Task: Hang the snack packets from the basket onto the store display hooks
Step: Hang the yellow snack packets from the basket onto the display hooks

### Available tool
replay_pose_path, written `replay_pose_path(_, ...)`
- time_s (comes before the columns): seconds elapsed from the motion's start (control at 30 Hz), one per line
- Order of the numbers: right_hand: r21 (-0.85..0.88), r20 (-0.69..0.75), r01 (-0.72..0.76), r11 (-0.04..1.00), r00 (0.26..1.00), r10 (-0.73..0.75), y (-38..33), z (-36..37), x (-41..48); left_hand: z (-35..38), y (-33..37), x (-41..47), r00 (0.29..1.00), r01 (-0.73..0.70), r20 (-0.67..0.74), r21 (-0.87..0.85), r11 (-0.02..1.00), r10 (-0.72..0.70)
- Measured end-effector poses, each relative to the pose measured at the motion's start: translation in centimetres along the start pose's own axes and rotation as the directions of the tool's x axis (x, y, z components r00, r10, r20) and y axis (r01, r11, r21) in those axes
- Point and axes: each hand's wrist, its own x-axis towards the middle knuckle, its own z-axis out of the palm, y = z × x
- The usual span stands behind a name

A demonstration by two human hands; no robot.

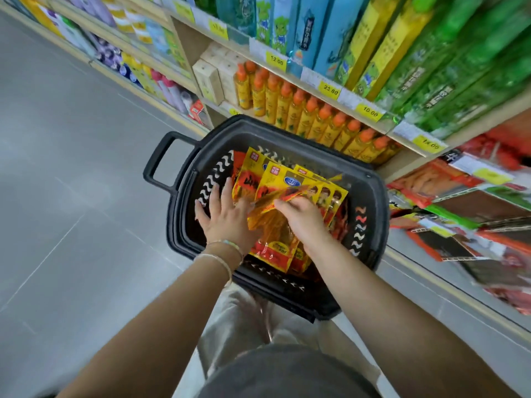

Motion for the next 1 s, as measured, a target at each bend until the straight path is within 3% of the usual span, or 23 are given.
replay_pose_path(0.07,-0.067,0.014,0.044,0.997,0.999,-0.043,-1.1,0.3,-0.6,-0.8,-0.3,1.3,0.995,-0.097,-0.017,-0.069,0.993,0.096)
replay_pose_path(0.17,-0.077,0.05,0.076,0.994,0.996,-0.073,-2.1,1.2,-0.9,-1.8,-0.2,2.4,0.961,-0.16,0.108,-0.536,0.829,0.255)
replay_pose_path(0.2,-0.05,0.066,0.072,0.996,0.995,-0.069,-2.3,1.4,-0.9,-1.8,-0.4,2.4,0.95,-0.156,0.125,-0.602,0.783,0.286)
replay_pose_path(0.27,-0.003,0.11,0.045,0.999,0.993,-0.045,-2.3,1.9,-0.8,-1.5,-1.3,2.6,0.954,-0.125,0.14,-0.618,0.776,0.265)
replay_pose_path(0.33,0.017,0.11,0.011,1.0,0.994,-0.013,-1.4,2.1,-0.3,-1.0,-2.8,2.6,0.964,0.006,0.205,-0.649,0.761,0.167)
replay_pose_path(0.43,0.068,-0.066,-0.111,0.992,0.991,0.115,1.7,1.9,1.3,0.1,-5.3,2.7,0.942,0.262,0.335,-0.773,0.578,0.022)
replay_pose_path(0.5,0.077,-0.169,-0.246,0.966,0.952,0.256,4.3,1.3,2.5,0.6,-6.6,3.0,0.925,0.351,0.376,-0.804,0.481,-0.047)
replay_pose_path(0.63,0.16,-0.217,-0.453,0.877,0.85,0.479,8.8,1.1,4.7,0.8,-8.6,4.7,0.862,0.501,0.494,-0.802,0.327,-0.109)
replay_pose_path(0.87,0.302,-0.222,-0.523,0.797,0.775,0.592,11.2,1.6,7.7,1.2,-10.4,6.6,0.791,0.608,0.588,-0.728,0.316,-0.169)
replay_pose_path(1.0,0.331,-0.237,-0.546,0.77,0.742,0.627,10.5,2.0,8.5,0.8,-9.8,7.0,0.8,0.599,0.579,-0.75,0.28,-0.16)
